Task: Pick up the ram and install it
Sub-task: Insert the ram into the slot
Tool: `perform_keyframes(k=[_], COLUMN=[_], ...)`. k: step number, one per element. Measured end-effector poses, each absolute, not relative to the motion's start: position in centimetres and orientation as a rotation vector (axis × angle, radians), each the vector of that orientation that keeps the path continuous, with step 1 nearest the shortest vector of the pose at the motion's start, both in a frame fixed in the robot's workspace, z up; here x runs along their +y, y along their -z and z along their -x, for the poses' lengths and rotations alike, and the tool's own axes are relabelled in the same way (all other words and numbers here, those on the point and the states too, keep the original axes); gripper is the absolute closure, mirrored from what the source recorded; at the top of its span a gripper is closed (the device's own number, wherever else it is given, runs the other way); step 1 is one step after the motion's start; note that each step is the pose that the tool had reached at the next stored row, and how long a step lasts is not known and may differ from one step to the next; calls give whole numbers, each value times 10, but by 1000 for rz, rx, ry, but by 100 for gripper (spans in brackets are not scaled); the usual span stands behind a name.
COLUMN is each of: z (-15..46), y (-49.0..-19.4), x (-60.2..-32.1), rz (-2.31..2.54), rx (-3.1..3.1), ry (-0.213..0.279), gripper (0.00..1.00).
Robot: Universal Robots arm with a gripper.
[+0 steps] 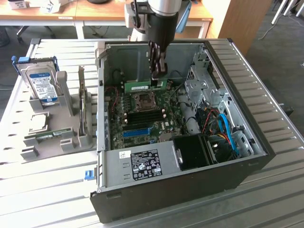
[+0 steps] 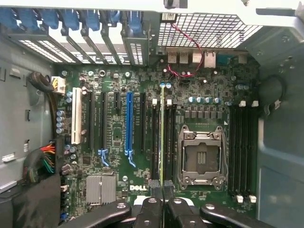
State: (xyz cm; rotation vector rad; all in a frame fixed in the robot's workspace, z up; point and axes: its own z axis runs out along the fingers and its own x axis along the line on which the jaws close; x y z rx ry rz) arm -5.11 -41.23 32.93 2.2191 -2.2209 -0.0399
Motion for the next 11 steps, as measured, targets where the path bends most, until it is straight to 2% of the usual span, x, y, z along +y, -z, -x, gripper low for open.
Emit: perform_keyframes(k=[11], z=[51], y=[-309], x=[-412], rz=[-2219], rx=[-2221], ry=[40], gripper=[88])
